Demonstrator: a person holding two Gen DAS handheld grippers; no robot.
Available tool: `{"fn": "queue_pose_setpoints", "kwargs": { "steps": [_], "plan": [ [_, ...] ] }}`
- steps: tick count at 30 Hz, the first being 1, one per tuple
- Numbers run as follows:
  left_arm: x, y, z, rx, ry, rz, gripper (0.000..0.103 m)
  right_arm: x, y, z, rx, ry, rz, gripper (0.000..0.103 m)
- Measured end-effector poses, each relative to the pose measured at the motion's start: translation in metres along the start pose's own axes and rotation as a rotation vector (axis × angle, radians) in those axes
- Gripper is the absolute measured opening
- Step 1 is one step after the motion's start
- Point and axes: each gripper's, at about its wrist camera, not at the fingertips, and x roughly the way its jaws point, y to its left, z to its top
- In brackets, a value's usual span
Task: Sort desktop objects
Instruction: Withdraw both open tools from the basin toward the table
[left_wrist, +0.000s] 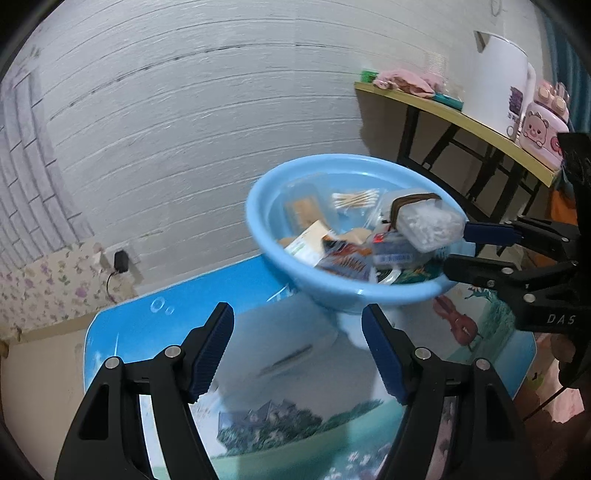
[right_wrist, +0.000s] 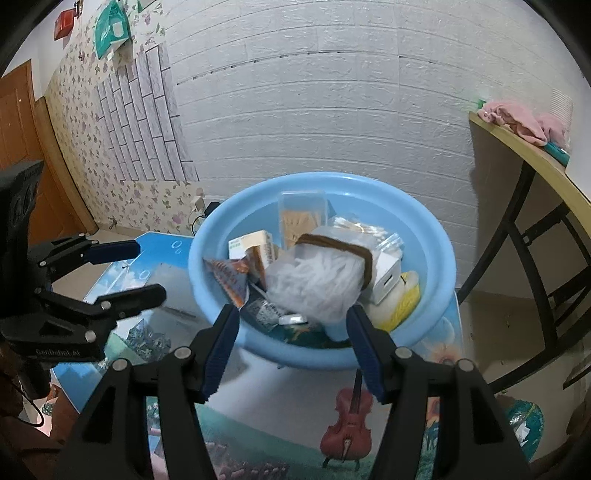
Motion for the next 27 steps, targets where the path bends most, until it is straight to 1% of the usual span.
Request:
{"fn": "queue_pose_setpoints", "kwargs": {
  "steps": [8, 12, 15, 19, 22, 25, 27],
  "plan": [
    [-0.010, 0.022, -0.032, -0.064, 0.019, 0.038, 0.072, -0.010, 0.011, -0.016, 0.008, 0.018, 0.000, 0.060],
    [-0.013, 0.031, -0.048, -0.091, 0.033, 0.048, 0.079, -0.010, 0.014, -0.025, 0.013, 0.042, 0.002, 0.060],
    [-0.014, 0.037, -0.059, -0.103, 0.047, 0.058, 0.079, -0.007, 0.020, -0.030, 0.014, 0.063, 0.008, 0.060],
    [-0.009, 0.047, -0.071, -0.119, 0.077, 0.078, 0.083, -0.003, 0.028, -0.036, 0.000, 0.086, 0.007, 0.060],
    [-0.003, 0.057, -0.078, -0.135, 0.094, 0.084, 0.083, 0.002, 0.033, -0.039, -0.001, 0.101, 0.013, 0.063],
    [0.005, 0.066, -0.082, -0.132, 0.112, 0.095, 0.083, 0.010, 0.036, -0.041, 0.003, 0.122, 0.023, 0.064],
    [0.013, 0.071, -0.083, -0.122, 0.125, 0.104, 0.083, 0.015, 0.039, -0.042, 0.016, 0.121, 0.021, 0.064]
  ]
}}
